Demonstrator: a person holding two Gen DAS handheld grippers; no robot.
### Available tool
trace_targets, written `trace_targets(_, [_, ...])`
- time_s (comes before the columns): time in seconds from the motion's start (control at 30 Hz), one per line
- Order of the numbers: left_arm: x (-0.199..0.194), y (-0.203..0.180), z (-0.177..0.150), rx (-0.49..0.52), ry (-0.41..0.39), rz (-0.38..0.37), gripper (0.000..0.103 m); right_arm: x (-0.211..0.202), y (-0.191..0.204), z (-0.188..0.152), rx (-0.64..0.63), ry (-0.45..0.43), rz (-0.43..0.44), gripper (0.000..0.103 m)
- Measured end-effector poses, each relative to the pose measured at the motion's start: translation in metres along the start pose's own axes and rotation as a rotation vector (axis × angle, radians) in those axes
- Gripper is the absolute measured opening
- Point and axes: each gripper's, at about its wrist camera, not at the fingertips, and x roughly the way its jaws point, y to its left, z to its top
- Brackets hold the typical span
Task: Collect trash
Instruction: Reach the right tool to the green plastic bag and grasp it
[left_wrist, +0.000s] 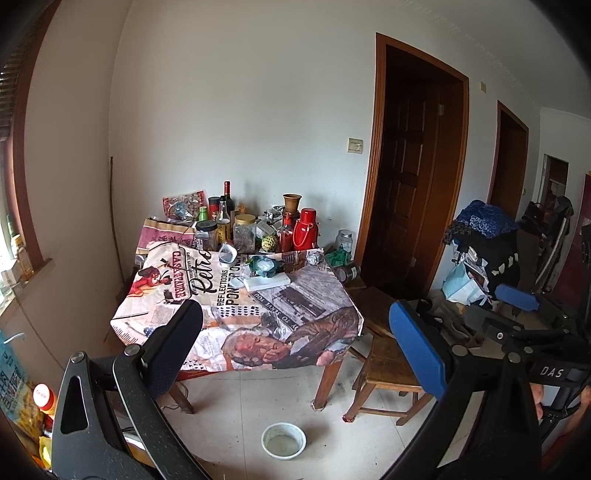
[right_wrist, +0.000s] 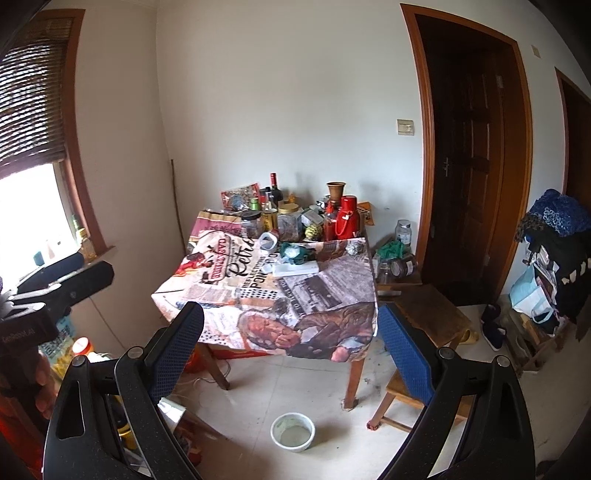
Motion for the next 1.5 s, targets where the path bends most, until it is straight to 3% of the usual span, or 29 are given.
trace_targets(0.27, [0.061,0.022,0.023,-0.002,0.014,0.002,0.102,0.051,-0.014,0.019,0.028,0.027,-0.011,0.094])
trace_targets(0.67, [0.205,0.113,0.091,0.022,-0.030,0.000,0.102,0.171,0.006,0.077,0.086,0.040,-0.083,0.094])
trace_targets(0.83, [0.259,0.146,0.110,0.054,-0.011,-0.035,0.102,0.220,0.016,0.100,0.113,0.039,-0.120,0.094])
trace_targets(1.03, [0.325,0.174,0.112,0.005,0.059,-0.030,0.102,0.288,0.012,0.111,0.161,0.111,-0.114,0.094])
trace_targets(1.33, [0.426,0.186,0.090,0.034,0.150,0.065,0.101,0.411,-0.022,0.103,0.248,0.290,-0.063,0.094])
trace_targets(1.5, [0.487,0.182,0.068,-0.001,0.277,0.096,0.102,0.486,-0.044,0.093,0.265,0.393,-0.046,0.094])
